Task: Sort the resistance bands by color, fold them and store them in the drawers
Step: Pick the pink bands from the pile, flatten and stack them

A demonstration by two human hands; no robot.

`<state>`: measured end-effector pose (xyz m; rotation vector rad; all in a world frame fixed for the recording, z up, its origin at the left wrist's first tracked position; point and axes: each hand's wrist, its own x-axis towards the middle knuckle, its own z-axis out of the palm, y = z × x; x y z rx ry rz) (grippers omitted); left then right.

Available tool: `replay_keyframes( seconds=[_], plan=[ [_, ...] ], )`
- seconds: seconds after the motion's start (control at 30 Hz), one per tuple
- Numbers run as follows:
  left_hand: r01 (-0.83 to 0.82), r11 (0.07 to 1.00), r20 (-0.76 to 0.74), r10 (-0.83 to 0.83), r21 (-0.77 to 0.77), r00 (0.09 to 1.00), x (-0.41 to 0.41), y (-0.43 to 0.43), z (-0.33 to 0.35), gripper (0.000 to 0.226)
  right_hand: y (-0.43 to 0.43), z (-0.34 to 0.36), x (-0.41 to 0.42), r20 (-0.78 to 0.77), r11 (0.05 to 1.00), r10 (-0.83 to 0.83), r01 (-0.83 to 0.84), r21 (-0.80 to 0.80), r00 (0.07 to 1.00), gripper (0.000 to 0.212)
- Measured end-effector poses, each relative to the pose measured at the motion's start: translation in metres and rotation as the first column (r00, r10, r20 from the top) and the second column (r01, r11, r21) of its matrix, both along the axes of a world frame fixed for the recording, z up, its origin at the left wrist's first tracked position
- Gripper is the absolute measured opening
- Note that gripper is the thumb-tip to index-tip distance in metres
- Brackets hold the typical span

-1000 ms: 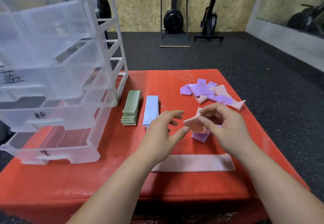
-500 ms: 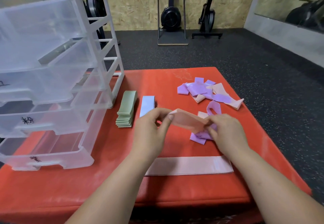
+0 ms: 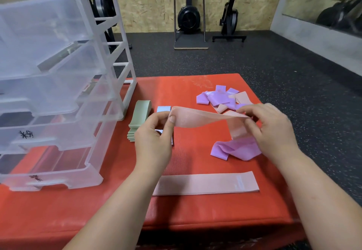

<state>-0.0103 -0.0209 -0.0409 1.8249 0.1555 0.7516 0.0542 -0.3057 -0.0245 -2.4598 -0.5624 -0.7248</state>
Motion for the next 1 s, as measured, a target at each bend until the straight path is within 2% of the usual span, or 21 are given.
replay_keyframes(
  seconds=[0.03,0.13,0.23,0.3,0.37,0.47,0.53,0.57,0.6,0.67,0.73,0.8,1.0],
  plan=[
    [0.011,0.999,-0.031,-0.010,0.032,0.999,0.000,0.001,-0.002,0.007,-0.001,-0.001,0.000,-0.048,0.999,-0.016,0.014,-0.045,0.999,0.028],
    [0.061,0.991,-0.138,-0.044,0.120,0.989,0.001,0.003,-0.015,0.010,-0.008,-0.025,0.000,-0.405,0.984,-0.046,-0.027,-0.174,0.913,0.017],
    [0.105,0.985,-0.215,-0.073,0.138,0.974,-0.001,0.005,-0.021,0.014,-0.015,-0.042,-0.001,-0.562,0.980,-0.037,-0.080,-0.183,0.827,0.033],
    [0.100,0.983,-0.223,-0.065,0.151,0.973,-0.001,0.007,-0.022,0.014,-0.018,-0.048,0.002,-0.549,0.975,-0.057,-0.072,-0.210,0.834,0.043],
    [0.082,0.986,-0.219,-0.049,0.147,0.975,-0.002,0.008,-0.022,0.014,-0.022,-0.050,0.006,-0.456,0.971,-0.119,0.009,-0.237,0.882,0.037],
    [0.054,0.995,-0.198,-0.037,0.080,0.979,-0.002,0.007,-0.020,0.010,-0.030,-0.043,0.013,-0.144,0.970,-0.193,0.166,-0.179,0.971,0.015],
    [0.056,0.997,-0.187,-0.045,0.056,0.981,-0.001,0.004,-0.019,0.008,-0.034,-0.028,0.017,0.043,0.966,-0.239,0.242,-0.090,0.970,0.007],
    [0.064,0.996,-0.187,-0.053,0.056,0.981,-0.001,0.003,-0.020,0.007,-0.034,-0.021,0.017,0.079,0.966,-0.247,0.252,-0.065,0.966,0.006],
    [0.074,0.996,-0.188,-0.062,0.055,0.980,0.000,0.002,-0.021,0.006,-0.033,-0.017,0.015,0.070,0.966,-0.250,0.254,-0.055,0.966,0.005],
    [0.069,0.995,-0.192,-0.054,0.071,0.980,0.002,0.003,-0.023,0.008,-0.029,-0.018,0.011,-0.048,0.974,-0.221,0.218,-0.055,0.974,0.009],
    [0.023,0.995,-0.202,-0.003,0.098,0.979,0.003,0.004,-0.023,0.011,-0.027,-0.020,0.007,-0.202,0.991,-0.122,0.129,0.023,0.972,0.016],
    [-0.036,0.995,-0.201,0.054,0.095,0.978,0.004,0.007,-0.020,0.010,-0.028,-0.015,0.005,-0.268,0.988,-0.047,0.083,0.127,0.962,0.020],
    [-0.078,0.994,-0.215,0.093,0.078,0.972,0.003,0.020,-0.016,0.008,-0.036,-0.002,-0.006,-0.440,0.931,0.012,0.150,0.332,0.898,0.014]
  ],
)
